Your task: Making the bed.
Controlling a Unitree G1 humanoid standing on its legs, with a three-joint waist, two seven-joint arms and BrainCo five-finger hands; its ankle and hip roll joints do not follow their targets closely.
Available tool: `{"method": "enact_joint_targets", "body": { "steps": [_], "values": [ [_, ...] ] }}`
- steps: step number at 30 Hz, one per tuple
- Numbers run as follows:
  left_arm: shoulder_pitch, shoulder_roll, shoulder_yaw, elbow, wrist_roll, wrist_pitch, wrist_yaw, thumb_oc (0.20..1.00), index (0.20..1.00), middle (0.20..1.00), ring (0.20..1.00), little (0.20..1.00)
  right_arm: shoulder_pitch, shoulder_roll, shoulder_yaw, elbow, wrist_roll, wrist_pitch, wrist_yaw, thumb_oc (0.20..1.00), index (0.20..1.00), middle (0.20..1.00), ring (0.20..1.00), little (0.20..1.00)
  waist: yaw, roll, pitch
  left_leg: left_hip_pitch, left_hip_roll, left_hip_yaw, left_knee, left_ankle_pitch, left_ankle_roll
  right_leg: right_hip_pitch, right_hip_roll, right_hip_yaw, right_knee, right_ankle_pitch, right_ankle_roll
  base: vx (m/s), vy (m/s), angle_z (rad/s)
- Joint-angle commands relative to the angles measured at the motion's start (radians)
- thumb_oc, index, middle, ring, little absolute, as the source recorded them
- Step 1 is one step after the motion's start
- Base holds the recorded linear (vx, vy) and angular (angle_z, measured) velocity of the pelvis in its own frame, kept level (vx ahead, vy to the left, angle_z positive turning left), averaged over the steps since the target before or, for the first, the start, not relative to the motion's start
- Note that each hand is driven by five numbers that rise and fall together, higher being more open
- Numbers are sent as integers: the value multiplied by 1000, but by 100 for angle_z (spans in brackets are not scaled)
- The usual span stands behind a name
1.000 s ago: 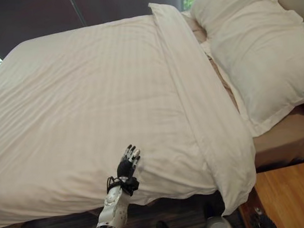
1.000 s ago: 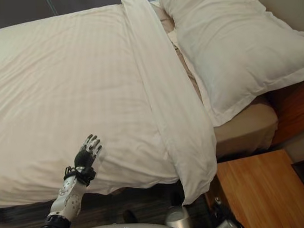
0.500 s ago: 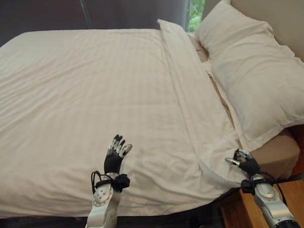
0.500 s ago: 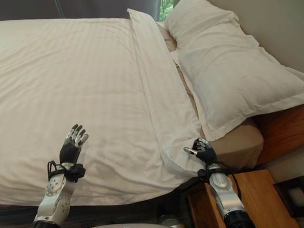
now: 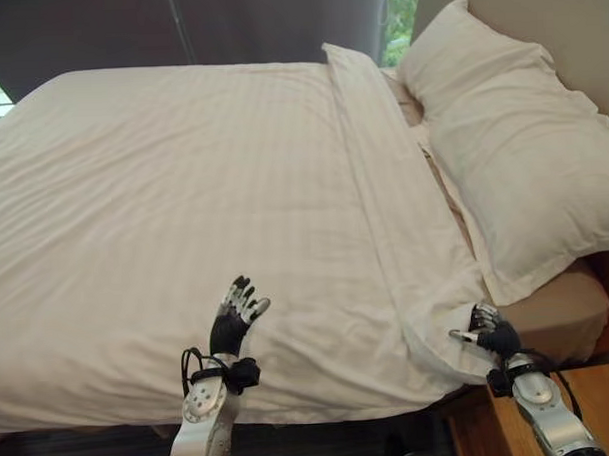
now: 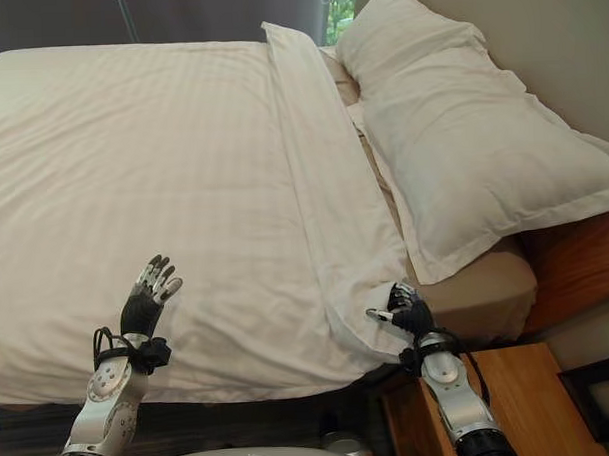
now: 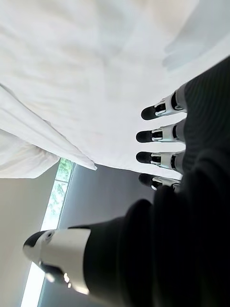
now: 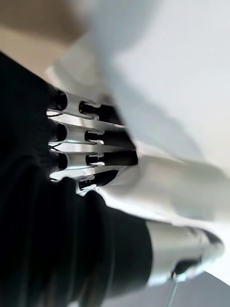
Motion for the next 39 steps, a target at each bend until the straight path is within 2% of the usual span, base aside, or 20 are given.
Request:
{"method": "enact_joint_targets", "body": {
  "steps": [1, 6, 9, 14, 16, 18, 20, 24, 25, 26, 28, 29, 31, 33, 34, 35, 36, 37, 38, 39],
  "values": [
    [-36, 53, 14, -18, 55, -18, 11, 1000, 1000, 1000, 1000, 1000, -68, 5, -15, -35, -39, -11, -12, 1000, 1000, 1000, 1000, 1000, -14, -53, 4, 2, 120, 14, 19, 40, -65, -44, -75, -65, 80, 16, 80, -92, -9, -12],
    [-82, 57, -16, 22, 60, -1, 26, 1000, 1000, 1000, 1000, 1000, -29, 54, -1, 15, -37, 26, -11, 1000, 1000, 1000, 1000, 1000, -37, -71, 24, -19, 122, 23, 13, 45, -62, -89, -80, -72, 129, 36, 92, -141, 4, -7],
    [-131, 68, -32, 45, 68, 9, 54, 1000, 1000, 1000, 1000, 1000, -26, 98, 15, 108, -26, 55, -34, 1000, 1000, 1000, 1000, 1000, -34, -45, 57, -52, 151, 52, 20, 68, -49, -100, -90, -121, 308, -36, 85, -278, 78, -44],
    [-115, 63, -22, 41, 54, 10, 69, 1000, 1000, 1000, 1000, 1000, 17, 110, -34, 105, -15, 57, -58, 1000, 1000, 1000, 1000, 1000, -16, -38, 35, -101, 132, 54, 28, 98, -25, -33, -53, -59, 417, -80, 78, -171, 33, -42],
    [-115, 59, -22, 37, 66, 12, 82, 1000, 1000, 1000, 1000, 1000, 15, 102, -44, 67, -24, 61, -67, 1000, 1000, 1000, 1000, 1000, 4, -43, 20, -127, 125, 62, 35, 113, -23, 22, -44, -38, 371, -100, 66, -128, -70, -17],
    [-116, 58, -12, 31, 72, 17, 93, 1000, 1000, 1000, 1000, 1000, 2, 79, -47, 12, -48, 63, -74, 1000, 1000, 1000, 1000, 1000, 31, -42, 8, -148, 145, 84, 44, 151, -41, 101, -33, -59, 254, -174, 42, -133, -126, -10],
    [-110, 58, 1, 20, 78, 11, 101, 1000, 1000, 1000, 1000, 1000, -18, 65, -46, -31, -58, 57, -78, 1000, 1000, 1000, 1000, 1000, 48, -29, 4, -149, 187, 111, 44, 186, -60, 117, -24, -74, 194, -193, 31, -101, -124, -23],
    [-91, 48, 29, 5, 52, -3, 98, 1000, 1000, 1000, 1000, 1000, -69, 25, -40, -104, -42, 19, -79, 1000, 1000, 1000, 1000, 1000, 59, -13, 14, -148, 234, 115, 47, 240, -98, 166, -3, -74, 108, -199, 18, -93, -137, -24],
    [-82, 42, 37, 4, 46, -5, 98, 1000, 1000, 1000, 1000, 1000, -87, 14, -35, -120, -37, 9, -80, 479, 479, 479, 479, 479, 64, -1, 19, -146, 247, 114, 46, 250, -106, 184, 4, -79, 81, -196, 15, -170, -143, -10],
    [-77, 32, 34, 7, 37, -15, 97, 1000, 1000, 1000, 1000, 1000, -148, -10, -14, -149, -31, -15, -91, 200, 200, 200, 200, 200, 80, 16, 33, -158, 264, 110, 51, 275, -123, 207, 12, -80, 40, -188, 14, -192, -120, -14],
    [-57, 24, 38, -9, 26, -22, 91, 1000, 1000, 1000, 1000, 1000, -202, -37, -4, -174, -35, -32, -102, 200, 200, 200, 200, 200, 100, 39, 55, -171, 287, 95, 69, 289, -140, 219, 20, -74, 16, -187, 8, -198, -79, -8],
    [-53, 18, 34, -10, 16, -29, 100, 1000, 1000, 1000, 1000, 1000, -234, -34, 6, -184, -13, -40, -116, 200, 200, 200, 200, 200, 113, 43, 69, -177, 276, 52, 83, 281, -148, 219, 13, -67, 16, -194, 4, -216, -71, -8],
    [-57, 17, 17, -17, -22, -40, 98, 1000, 1000, 1000, 1000, 1000, -277, -8, 11, -178, 101, -67, -123, 200, 200, 200, 200, 200, 128, 40, 98, -200, 245, -47, 154, 226, -151, 208, 4, -61, 16, -180, -9, -270, -75, -21],
    [-59, 21, -1, -19, -43, -46, 83, 1000, 1000, 1000, 1000, 1000, -303, 49, 18, -164, 331, -114, -80, 200, 200, 200, 200, 200, 121, 24, 103, -198, 243, -55, 286, 141, -140, 182, -27, -85, 17, -151, -16, -242, -54, 0],
    [-60, 23, 0, -19, -44, -46, 82, 1000, 1000, 1000, 1000, 1000, -305, 49, 18, -161, 334, -116, -79, 200, 200, 200, 200, 200, 121, 25, 102, -204, 245, -56, 292, 140, -138, 179, -25, -85, 16, -148, -16, -180, -43, 35],
    [-55, 25, -10, -14, -58, -43, 62, 1000, 1000, 1000, 1000, 1000, -307, 110, 23, -134, 602, -146, -5, 200, 200, 200, 200, 200, 117, 16, 92, -172, 230, -73, 386, 56, -127, 162, -46, -110, 25, -133, -22, -98, -16, 47],
    [-55, 25, -10, -14, -58, -43, 62, 1000, 1000, 1000, 1000, 1000, -309, 110, 22, -130, 605, -148, -2, 200, 200, 200, 200, 200, 116, 16, 89, -178, 230, -73, 385, 58, -125, 157, -46, -110, 24, -130, -22, -127, 7, 43],
    [-49, 25, -12, 2, -73, -47, 68, 1000, 1000, 1000, 1000, 1000, -319, 161, 21, -110, 793, -163, 53, 200, 200, 200, 200, 200, 117, 19, 82, -159, 226, -90, 423, 48, -130, 148, -52, -126, 29, -127, -27, -43, 107, 37],
    [-49, 18, -25, 40, -79, -30, 53, 1000, 1000, 1000, 1000, 1000, -325, 214, 12, -58, 953, -199, 90, 200, 200, 200, 200, 200, 109, 39, 64, -67, 151, -144, 303, -43, -110, 123, -54, -136, 43, -124, -12, -55, 149, 39],
    [-58, 15, -33, 62, -75, -30, 48, 1000, 1000, 1000, 1000, 1000, -333, 240, -6, -36, 994, -224, 96, 200, 200, 200, 200, 200, 99, 51, 46, -37, 136, -128, 241, -44, -104, 106, -55, -148, 55, -112, -6, -29, 177, 52]
  ]
}}
